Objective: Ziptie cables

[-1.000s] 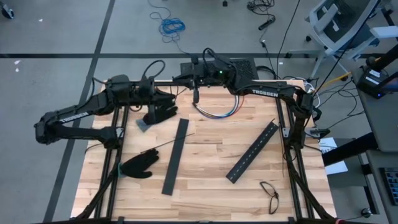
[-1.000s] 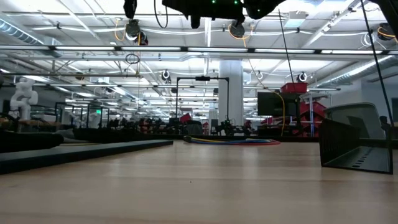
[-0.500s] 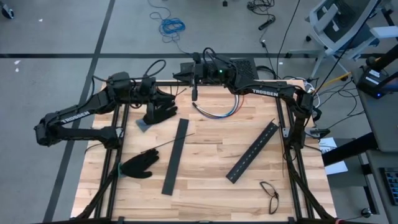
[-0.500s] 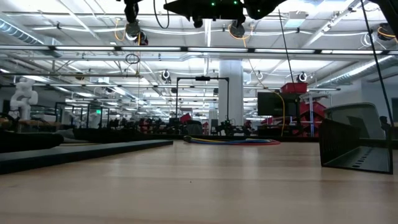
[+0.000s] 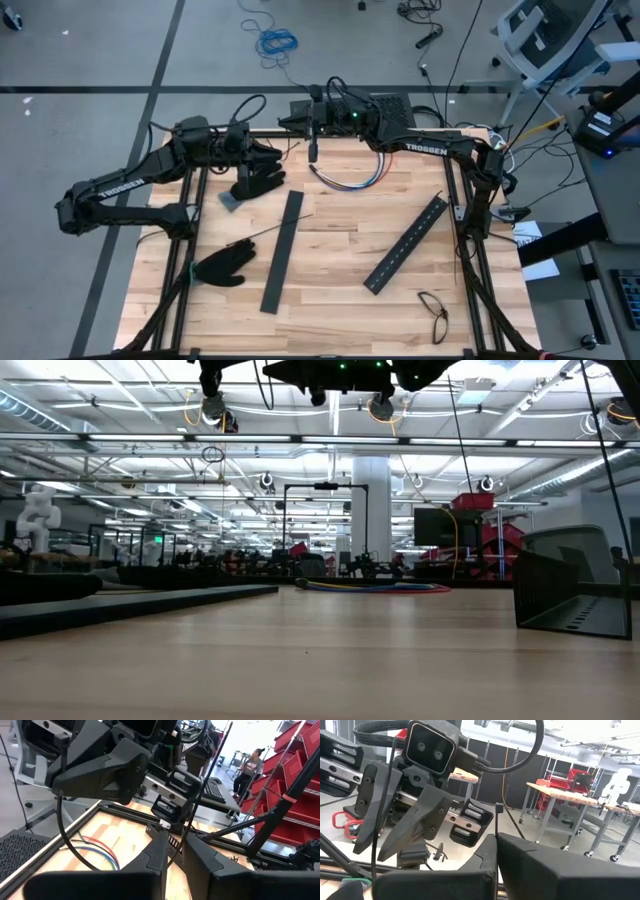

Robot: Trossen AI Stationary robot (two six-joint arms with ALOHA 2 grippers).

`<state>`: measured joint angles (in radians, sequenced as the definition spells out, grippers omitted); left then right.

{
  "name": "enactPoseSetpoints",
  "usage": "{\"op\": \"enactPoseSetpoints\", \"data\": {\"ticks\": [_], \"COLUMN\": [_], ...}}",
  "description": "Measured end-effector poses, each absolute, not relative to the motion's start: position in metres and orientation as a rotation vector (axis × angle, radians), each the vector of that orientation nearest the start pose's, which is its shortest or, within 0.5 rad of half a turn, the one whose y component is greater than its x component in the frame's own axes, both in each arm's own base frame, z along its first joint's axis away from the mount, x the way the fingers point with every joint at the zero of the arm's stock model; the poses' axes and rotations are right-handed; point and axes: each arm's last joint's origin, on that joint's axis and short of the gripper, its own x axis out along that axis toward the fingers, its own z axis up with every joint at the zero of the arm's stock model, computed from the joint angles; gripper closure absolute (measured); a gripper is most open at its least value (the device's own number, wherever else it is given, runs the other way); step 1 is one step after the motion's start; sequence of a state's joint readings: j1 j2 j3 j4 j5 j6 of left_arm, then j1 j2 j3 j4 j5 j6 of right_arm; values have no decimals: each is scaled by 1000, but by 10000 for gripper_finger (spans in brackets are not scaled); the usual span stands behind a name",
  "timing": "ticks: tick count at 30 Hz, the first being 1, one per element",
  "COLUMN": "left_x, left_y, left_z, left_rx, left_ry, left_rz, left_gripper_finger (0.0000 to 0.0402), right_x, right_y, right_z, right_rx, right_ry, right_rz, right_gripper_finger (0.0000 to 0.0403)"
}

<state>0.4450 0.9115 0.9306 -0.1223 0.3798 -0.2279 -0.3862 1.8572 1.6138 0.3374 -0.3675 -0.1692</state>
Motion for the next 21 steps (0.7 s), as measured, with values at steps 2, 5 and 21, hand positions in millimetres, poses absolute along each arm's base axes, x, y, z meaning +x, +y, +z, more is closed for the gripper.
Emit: {"op": "enactPoseSetpoints", "data": {"ticks": [2,5,21], "left_x": [182,182,182], "left_y": [75,75,75], "left_z": [367,367,368], "left_rx": [-269,-269,-230], "left_ry": [87,87,75], "left_rz": [81,82,90], "left_gripper_finger": [344,343,342], "right_x": [413,413,413], "right_y": [-157,-157,-157], "right_z": [365,365,365], "right_rx": [-204,-204,-204], "right_ry": [-87,-86,-87], "right_rz": [-26,-26,-26], "right_gripper_finger": [403,403,403]}}
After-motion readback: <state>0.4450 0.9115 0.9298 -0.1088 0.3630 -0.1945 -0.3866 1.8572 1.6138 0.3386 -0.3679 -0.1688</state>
